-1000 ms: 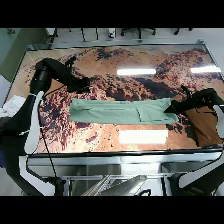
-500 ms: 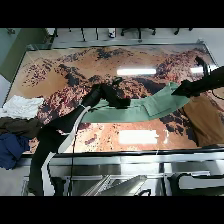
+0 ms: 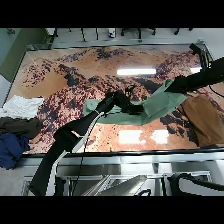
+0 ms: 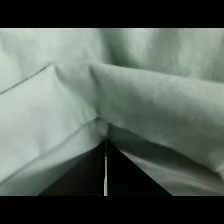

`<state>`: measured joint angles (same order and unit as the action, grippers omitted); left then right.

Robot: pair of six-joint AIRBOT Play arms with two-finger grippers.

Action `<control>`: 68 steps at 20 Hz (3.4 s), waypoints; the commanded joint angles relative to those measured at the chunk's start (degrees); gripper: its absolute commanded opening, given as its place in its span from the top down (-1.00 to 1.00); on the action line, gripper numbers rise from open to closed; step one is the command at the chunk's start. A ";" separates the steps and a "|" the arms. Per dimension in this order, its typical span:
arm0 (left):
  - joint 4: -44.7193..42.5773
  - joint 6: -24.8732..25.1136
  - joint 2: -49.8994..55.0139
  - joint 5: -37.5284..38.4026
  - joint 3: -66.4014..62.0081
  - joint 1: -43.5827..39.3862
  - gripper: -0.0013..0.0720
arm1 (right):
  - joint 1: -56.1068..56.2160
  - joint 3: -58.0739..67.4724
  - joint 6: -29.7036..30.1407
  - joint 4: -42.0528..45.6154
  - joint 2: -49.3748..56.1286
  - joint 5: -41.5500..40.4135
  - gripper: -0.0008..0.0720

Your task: Fold the shirts.

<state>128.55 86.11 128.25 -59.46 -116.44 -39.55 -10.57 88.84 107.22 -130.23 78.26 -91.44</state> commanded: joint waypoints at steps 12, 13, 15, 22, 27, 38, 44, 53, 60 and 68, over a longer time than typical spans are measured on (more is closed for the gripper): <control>6.05 6.99 -45.40 -20.65 -0.35 33.70 0.93 | 29.81 0.07 -5.51 -1.84 7.69 28.55 0.93; 6.05 8.07 -47.74 -20.74 -0.33 36.04 0.93 | 34.73 0.07 -5.51 -2.67 10.49 35.85 0.93; 6.01 10.93 -52.72 -19.89 1.84 39.85 0.93 | 43.85 0.07 -5.49 -3.37 17.05 52.68 0.93; 6.01 19.19 -64.83 -12.22 22.97 44.89 0.93 | 47.87 3.32 -5.49 -1.75 22.36 58.29 -0.56; 6.56 19.96 -66.27 -9.60 31.67 44.94 0.93 | 27.21 3.19 -12.07 5.60 10.56 30.82 -0.70; 6.49 19.91 -71.14 -8.87 32.13 44.94 0.93 | 17.92 -19.67 -8.37 -3.10 17.75 27.26 -0.74; 6.43 19.93 -71.67 -9.05 32.13 44.94 0.93 | 21.70 -19.63 -7.04 -9.53 23.43 32.17 -0.72; 6.40 19.93 -71.69 -9.46 32.13 44.94 0.93 | 22.67 -15.39 -4.98 -10.34 20.00 34.73 0.94; 6.45 19.91 -71.69 -9.68 32.13 44.94 0.93 | 4.07 -5.33 -5.84 -10.08 2.05 30.86 0.94; 6.47 19.89 -71.69 -9.68 32.15 44.94 0.93 | -26.43 1.99 -7.58 -9.68 0.31 21.66 0.94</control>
<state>135.04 105.95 56.58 -69.12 -84.31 5.32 -27.55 89.52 100.05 -140.05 78.24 -66.19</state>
